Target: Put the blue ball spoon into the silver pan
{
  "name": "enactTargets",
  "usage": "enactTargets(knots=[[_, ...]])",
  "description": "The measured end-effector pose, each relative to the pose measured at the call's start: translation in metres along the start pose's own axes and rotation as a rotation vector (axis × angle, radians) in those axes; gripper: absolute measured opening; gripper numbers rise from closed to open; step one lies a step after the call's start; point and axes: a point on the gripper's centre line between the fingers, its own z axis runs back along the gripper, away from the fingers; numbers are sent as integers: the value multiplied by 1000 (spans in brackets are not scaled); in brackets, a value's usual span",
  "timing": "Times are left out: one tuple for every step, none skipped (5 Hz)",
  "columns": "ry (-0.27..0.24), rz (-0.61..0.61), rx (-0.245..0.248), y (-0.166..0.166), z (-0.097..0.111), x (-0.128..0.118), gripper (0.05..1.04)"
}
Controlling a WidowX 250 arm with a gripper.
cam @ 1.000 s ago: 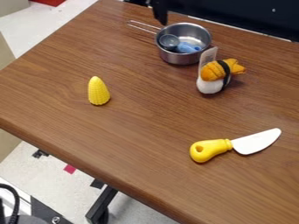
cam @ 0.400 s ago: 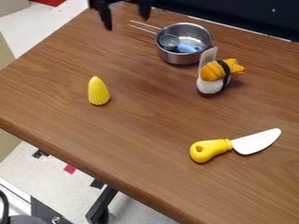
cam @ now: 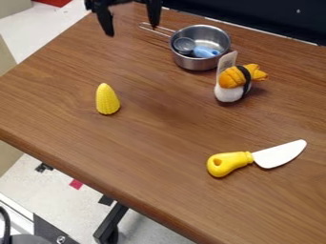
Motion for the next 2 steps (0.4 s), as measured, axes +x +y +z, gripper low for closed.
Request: enactTargets(knots=[[16,-73,1,-23,-2,-27,999],[17,-124,30,-45,-12,-57,999]])
